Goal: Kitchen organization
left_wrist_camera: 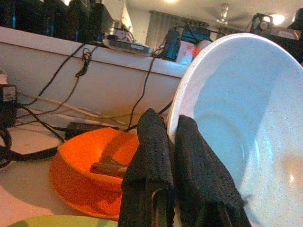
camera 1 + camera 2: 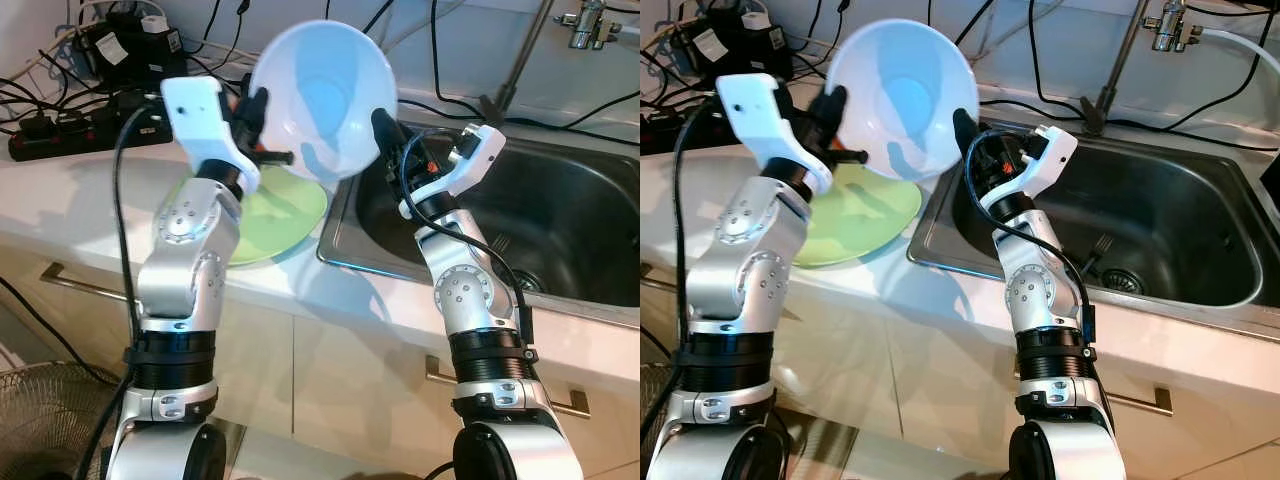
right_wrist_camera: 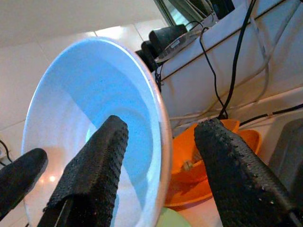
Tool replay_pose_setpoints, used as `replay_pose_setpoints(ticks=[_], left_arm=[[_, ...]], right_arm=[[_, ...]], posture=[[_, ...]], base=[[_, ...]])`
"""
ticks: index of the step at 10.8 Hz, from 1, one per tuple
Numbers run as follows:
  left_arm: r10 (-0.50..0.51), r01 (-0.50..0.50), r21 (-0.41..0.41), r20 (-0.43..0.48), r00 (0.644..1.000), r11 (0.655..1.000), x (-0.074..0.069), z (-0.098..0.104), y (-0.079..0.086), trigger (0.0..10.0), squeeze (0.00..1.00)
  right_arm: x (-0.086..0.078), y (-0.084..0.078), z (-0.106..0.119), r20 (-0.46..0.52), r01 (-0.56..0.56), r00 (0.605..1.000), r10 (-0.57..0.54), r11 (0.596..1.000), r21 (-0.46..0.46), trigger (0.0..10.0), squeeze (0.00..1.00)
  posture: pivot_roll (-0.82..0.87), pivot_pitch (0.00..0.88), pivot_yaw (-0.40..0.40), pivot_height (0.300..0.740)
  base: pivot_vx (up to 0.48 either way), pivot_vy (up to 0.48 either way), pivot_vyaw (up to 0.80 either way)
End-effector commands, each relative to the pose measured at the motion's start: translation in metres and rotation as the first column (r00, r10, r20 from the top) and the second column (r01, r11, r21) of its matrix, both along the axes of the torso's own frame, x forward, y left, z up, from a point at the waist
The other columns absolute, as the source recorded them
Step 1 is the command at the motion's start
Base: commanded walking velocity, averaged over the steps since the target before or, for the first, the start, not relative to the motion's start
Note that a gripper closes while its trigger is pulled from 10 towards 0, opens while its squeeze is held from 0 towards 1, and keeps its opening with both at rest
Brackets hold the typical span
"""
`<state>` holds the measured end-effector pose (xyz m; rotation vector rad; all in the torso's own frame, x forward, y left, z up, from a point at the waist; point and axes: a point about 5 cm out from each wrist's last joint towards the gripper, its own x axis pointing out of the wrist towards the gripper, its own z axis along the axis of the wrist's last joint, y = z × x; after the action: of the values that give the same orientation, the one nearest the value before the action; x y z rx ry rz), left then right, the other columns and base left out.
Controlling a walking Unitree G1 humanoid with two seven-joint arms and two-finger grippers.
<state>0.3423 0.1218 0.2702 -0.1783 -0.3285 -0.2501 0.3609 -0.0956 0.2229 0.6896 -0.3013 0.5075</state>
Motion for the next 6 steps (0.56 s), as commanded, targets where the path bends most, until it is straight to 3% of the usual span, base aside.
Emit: replay_pose_setpoints(ticks=[1,4,5,6], left_arm=[[-0.025,0.025,-0.007,0.039,0.999,1.000,-0.0046,0.0079,-0.0021,10.0,0.00],[-0.049,0.050,-0.011,0.040,0.998,0.999,-0.0058,0.0080,-0.0033,10.0,0.00],[-0.052,0.053,-0.010,0.039,0.998,0.999,-0.0059,0.0077,-0.0037,10.0,0.00],[-0.057,0.058,-0.009,0.038,0.998,0.998,-0.0061,0.0073,-0.0043,10.0,0.00]], right_arm=[[-0.0020,-0.0007,0.0009,0.013,-0.008,1.000,0.008,1.000,0.000,10.0,0.00],[-0.0018,0.0006,-0.0001,0.007,-0.006,1.000,0.006,1.000,-0.003,10.0,0.00],[-0.0015,0.0006,-0.0005,0.004,-0.002,1.000,0.002,1.000,-0.006,4.1,0.00],[-0.0013,0.0007,-0.0011,0.001,-0.002,1.000,0.002,1.000,-0.010,1.8,0.00]], posture=[[0.24,0.033,-0.024,0.740],[0.24,0.035,-0.026,0.740],[0.24,0.036,-0.026,0.740],[0.24,0.036,-0.026,0.740]], base=[[0.000,0.000,0.00],[0.000,0.000,0.00],[0.000,0.000,0.00],[0.000,0.000,0.00]])
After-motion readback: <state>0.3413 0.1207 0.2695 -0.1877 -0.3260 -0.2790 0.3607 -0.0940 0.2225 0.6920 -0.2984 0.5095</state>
